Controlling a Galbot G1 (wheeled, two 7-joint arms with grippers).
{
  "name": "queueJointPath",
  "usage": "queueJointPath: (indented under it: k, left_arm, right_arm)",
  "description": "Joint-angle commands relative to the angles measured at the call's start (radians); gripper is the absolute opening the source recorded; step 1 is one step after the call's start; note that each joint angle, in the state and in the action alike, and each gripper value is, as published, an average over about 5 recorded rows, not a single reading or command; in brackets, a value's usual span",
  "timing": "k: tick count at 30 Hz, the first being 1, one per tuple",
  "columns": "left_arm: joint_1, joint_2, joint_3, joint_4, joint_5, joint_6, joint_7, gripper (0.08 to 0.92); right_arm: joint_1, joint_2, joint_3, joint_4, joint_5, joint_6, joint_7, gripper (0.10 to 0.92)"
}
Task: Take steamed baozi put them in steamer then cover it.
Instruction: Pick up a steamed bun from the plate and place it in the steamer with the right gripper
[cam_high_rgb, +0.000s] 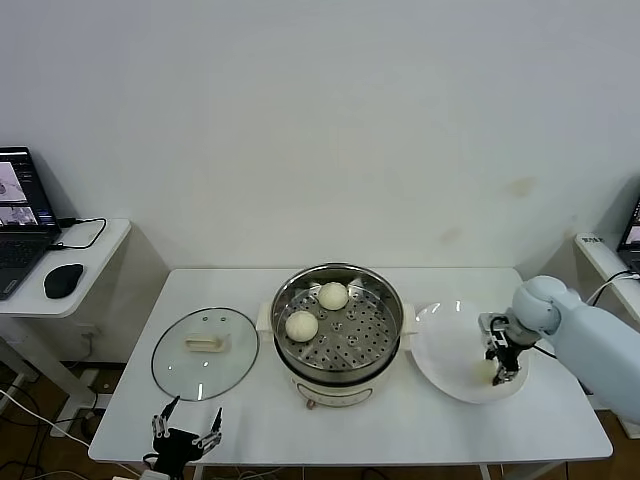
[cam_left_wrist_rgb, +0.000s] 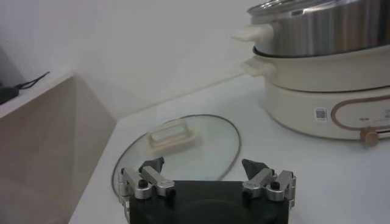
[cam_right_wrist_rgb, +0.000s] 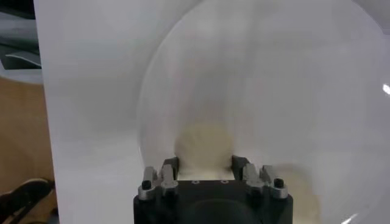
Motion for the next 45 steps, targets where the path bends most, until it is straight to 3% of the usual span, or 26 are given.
queueJointPath:
  k: [1, 7, 14, 21, 26, 38, 45]
  left_arm:
    - [-0.020, -0.001, 0.001, 0.006, 0.003, -0.004, -0.012, 0.823]
    - [-0.028, -0.003, -0.004, 0.007, 0.008, -0.013, -0.024, 0.823]
    - [-0.025, -0.015, -0.015, -0.001, 0.022, -0.031, -0.043, 0.823]
    - [-0.021, -0.029, -0.029, -0.021, 0.001, -0.036, -0.056, 0.823]
    - [-0.013, -0.036, -0.034, -0.024, -0.012, -0.039, -0.068, 0.823]
    - [-0.006, -0.047, -0.040, -0.035, -0.018, -0.041, -0.077, 0.823]
    - [-0.003, -0.046, -0.042, -0.030, -0.028, -0.041, -0.077, 0.823]
  right_arm:
    - [0.162, -0.042, -0.035, 0.066, 0.111, -0.021, -0.019, 0.535]
    - [0.470, 0.045, -0.184, 0.065, 0.266, -0.020, -0.058, 0.535]
    - [0.706, 0.269, -0.292, -0.040, 0.407, 0.037, -0.101, 0.532]
    - [0.754, 0.472, -0.345, -0.149, 0.476, 0.343, -0.119, 0.526]
    - [0.736, 0.520, -0.367, -0.093, 0.437, 0.493, -0.129, 0.526]
    - [0.633, 0.536, -0.392, 0.080, 0.110, 0.758, -0.095, 0.526]
    - [0.611, 0.519, -0.456, 0.158, 0.095, 0.825, -0.077, 0.527]
